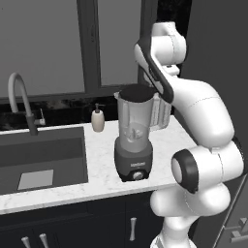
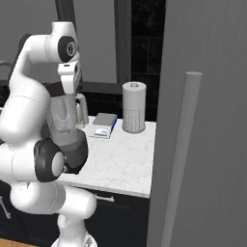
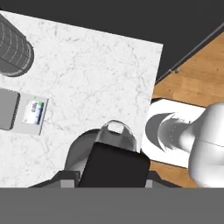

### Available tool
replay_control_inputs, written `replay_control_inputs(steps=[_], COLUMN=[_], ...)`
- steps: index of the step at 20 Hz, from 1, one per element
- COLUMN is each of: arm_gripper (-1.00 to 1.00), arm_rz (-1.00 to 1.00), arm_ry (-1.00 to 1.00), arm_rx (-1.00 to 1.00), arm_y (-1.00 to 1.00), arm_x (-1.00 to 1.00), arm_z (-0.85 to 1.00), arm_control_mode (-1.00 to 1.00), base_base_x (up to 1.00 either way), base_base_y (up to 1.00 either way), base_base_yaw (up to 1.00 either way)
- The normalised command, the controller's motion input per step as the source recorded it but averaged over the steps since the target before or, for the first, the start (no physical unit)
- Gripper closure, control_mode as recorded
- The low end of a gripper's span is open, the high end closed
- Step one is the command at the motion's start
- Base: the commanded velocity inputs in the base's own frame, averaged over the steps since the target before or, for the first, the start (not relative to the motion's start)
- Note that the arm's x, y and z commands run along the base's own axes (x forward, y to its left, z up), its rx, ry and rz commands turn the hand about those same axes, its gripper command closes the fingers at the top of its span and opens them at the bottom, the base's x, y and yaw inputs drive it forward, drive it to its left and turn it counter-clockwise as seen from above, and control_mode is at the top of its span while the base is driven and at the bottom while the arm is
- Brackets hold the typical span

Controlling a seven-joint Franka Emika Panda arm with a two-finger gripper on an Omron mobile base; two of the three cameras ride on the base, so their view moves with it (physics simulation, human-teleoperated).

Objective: Close the lid blender by securely placing the lid on top.

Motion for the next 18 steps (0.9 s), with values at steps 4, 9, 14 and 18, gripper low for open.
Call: replay_control_inputs(steps=[4,9,14,18], arm_gripper=[1.00,1.00,-1.00,-1.00], arm_rz=[0.11,0.10,0.00,0.00], arm_ry=[0.00,0.00,0.00,-0.01], arm_rx=[-0.06,-0.06,0.00,0.00], arm_y=[0.00,0.00,0.00,-0.13], arm_x=[0.46,0.16,-0.17,-0.21], arm_z=[-0.10,-0.09,-0.09,0.00], arm_control_mode=[-1.00,-1.00,-1.00,-1.00], base_base_x=[0.00,0.00,0.00,0.00], base_base_y=[0.00,0.00,0.00,0.00], base_base_yaw=[0.00,0.00,0.00,0.00])
